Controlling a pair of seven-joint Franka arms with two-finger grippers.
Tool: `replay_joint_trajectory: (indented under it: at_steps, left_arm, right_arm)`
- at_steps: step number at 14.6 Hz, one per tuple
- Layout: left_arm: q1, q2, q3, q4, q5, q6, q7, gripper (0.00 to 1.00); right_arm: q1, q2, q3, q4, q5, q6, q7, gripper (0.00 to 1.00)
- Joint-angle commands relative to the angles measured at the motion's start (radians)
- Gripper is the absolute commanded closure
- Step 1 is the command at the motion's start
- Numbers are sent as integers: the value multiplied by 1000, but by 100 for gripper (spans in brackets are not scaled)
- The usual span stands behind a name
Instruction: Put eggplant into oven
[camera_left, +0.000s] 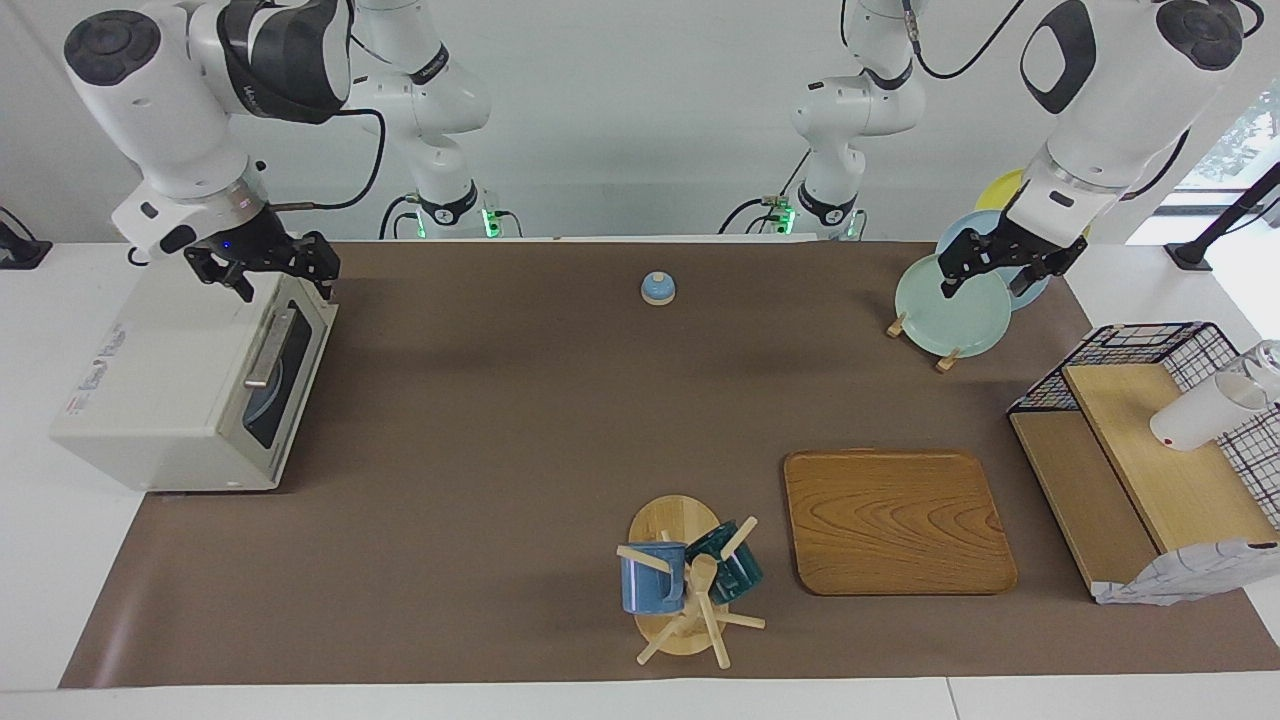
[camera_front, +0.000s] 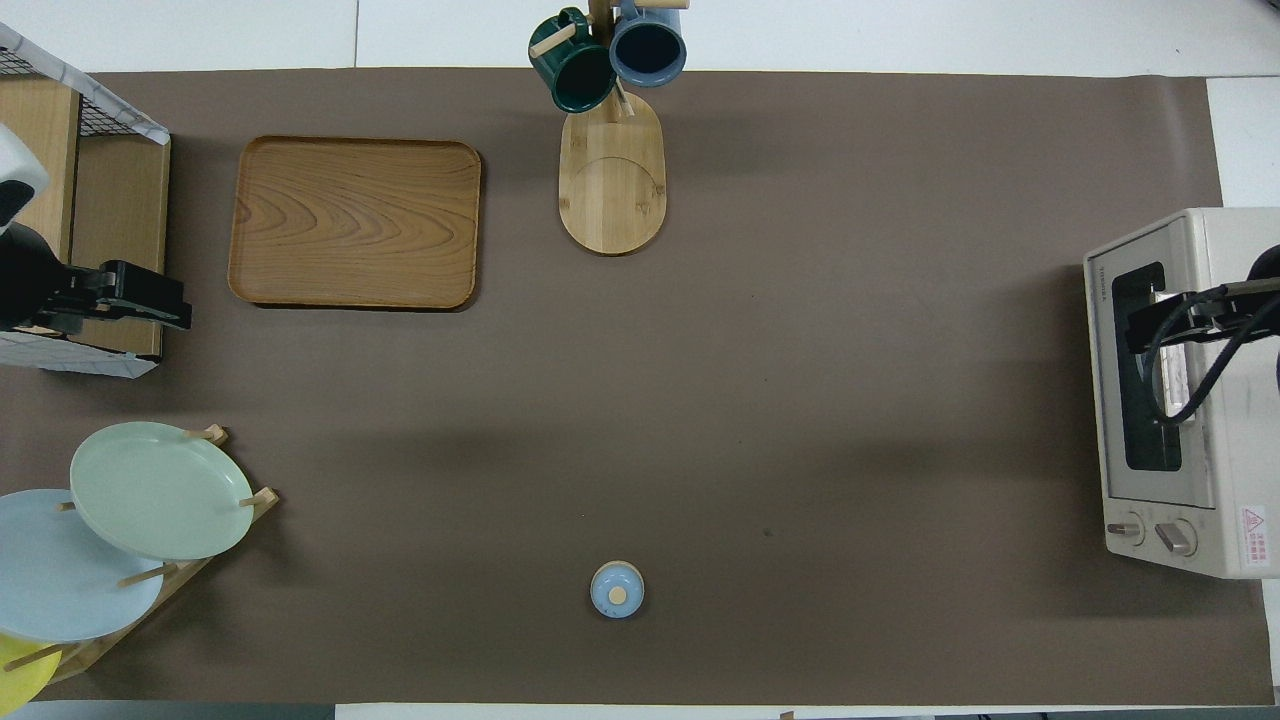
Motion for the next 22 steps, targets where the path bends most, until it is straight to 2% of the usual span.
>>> replay_joint_trajectory:
  at_steps: [1, 4, 22]
  left_arm:
    - [8, -20, -6, -17, 8, 12, -2, 0]
    - [9, -20, -6, -17, 8, 12, -2, 0]
    - [8, -20, -6, -17, 8, 12, -2, 0]
  right_arm:
    - [-11, 15, 4, 31, -13, -32, 11, 0]
    - [-37, 15, 15, 33, 14, -31, 13, 0]
    - [-25, 20, 7, 53, 24, -17, 13, 0]
